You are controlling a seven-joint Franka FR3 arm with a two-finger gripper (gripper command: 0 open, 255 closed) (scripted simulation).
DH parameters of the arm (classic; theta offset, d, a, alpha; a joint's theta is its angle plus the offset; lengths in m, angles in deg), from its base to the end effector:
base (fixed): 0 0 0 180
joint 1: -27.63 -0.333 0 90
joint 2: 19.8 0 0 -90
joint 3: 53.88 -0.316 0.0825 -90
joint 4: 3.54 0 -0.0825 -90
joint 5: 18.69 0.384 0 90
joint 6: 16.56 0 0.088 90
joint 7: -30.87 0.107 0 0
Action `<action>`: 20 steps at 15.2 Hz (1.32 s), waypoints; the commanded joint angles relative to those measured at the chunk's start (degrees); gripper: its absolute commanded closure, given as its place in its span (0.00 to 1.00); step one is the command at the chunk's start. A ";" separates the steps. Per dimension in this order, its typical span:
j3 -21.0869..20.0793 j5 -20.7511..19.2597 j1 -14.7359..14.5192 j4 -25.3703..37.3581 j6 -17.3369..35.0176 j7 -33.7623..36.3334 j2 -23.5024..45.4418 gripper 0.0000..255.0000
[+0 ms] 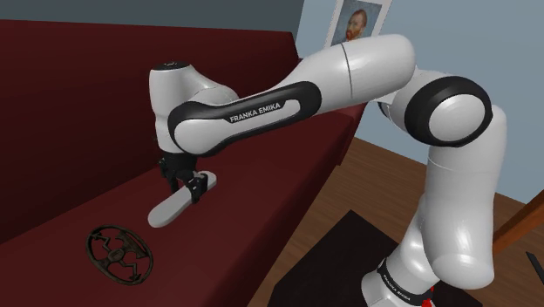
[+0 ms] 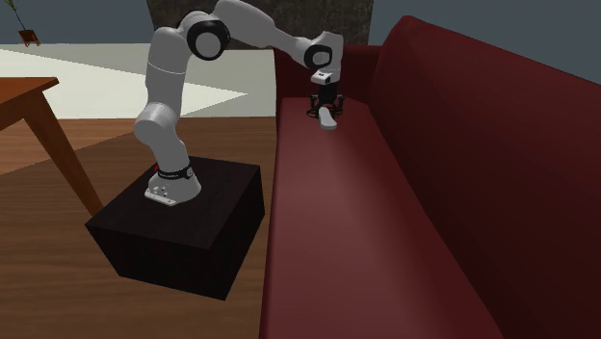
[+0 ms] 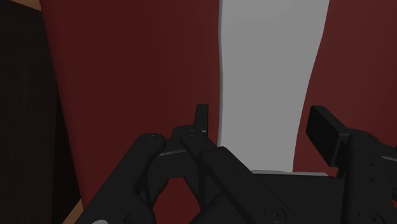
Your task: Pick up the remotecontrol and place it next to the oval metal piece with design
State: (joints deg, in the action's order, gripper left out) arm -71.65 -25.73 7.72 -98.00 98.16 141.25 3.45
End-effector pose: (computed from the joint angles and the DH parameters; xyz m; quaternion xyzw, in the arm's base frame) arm 0.5404 0.3802 0.3845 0.8145 -0.5799 -0.0093 0.0136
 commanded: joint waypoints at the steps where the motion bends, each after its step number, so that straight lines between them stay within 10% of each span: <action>1: 0.10 -0.25 -0.09 -0.65 1.34 0.18 0.68 1.00; 14: 0.38 -0.83 -0.22 -2.35 4.50 0.53 2.20 1.00; 15: 0.38 -0.83 -0.22 -2.35 4.50 0.52 2.20 0.00; 20: 0.39 -0.83 -0.23 -2.33 4.49 0.52 2.21 0.00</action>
State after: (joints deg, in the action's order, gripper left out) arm -71.27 -26.57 7.50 -100.33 102.65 141.77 5.67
